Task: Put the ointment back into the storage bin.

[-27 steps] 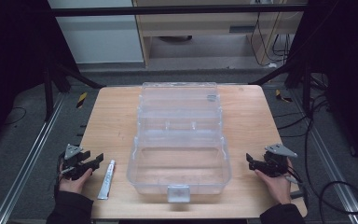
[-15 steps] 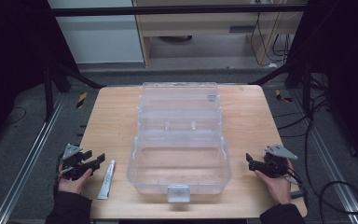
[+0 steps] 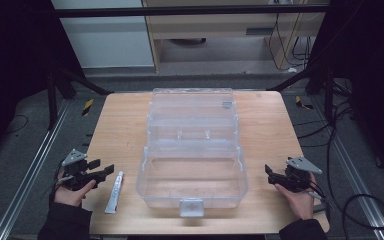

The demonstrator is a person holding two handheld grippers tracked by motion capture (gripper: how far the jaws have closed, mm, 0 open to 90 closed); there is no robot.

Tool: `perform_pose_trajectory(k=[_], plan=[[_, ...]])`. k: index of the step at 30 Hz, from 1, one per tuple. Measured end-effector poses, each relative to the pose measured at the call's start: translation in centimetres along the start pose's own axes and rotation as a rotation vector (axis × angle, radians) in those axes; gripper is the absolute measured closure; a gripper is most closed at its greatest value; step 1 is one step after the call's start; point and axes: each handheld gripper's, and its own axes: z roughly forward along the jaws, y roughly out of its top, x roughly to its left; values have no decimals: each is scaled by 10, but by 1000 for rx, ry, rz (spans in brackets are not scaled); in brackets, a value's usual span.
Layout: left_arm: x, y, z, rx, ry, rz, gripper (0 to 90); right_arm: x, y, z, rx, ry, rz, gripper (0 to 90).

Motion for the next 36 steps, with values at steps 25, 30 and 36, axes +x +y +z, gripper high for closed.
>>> perform_pose_trajectory(k=[25, 30, 36], plan=[[-18, 12, 3, 294, -26, 111, 414, -2, -2, 0, 22, 1, -8, 104], [-22, 10, 10, 348, -19, 125, 437, -1, -2, 0, 26, 6, -12, 104], [-24, 6, 17, 376, -16, 132, 450, -1, -2, 0, 32, 10, -9, 104]])
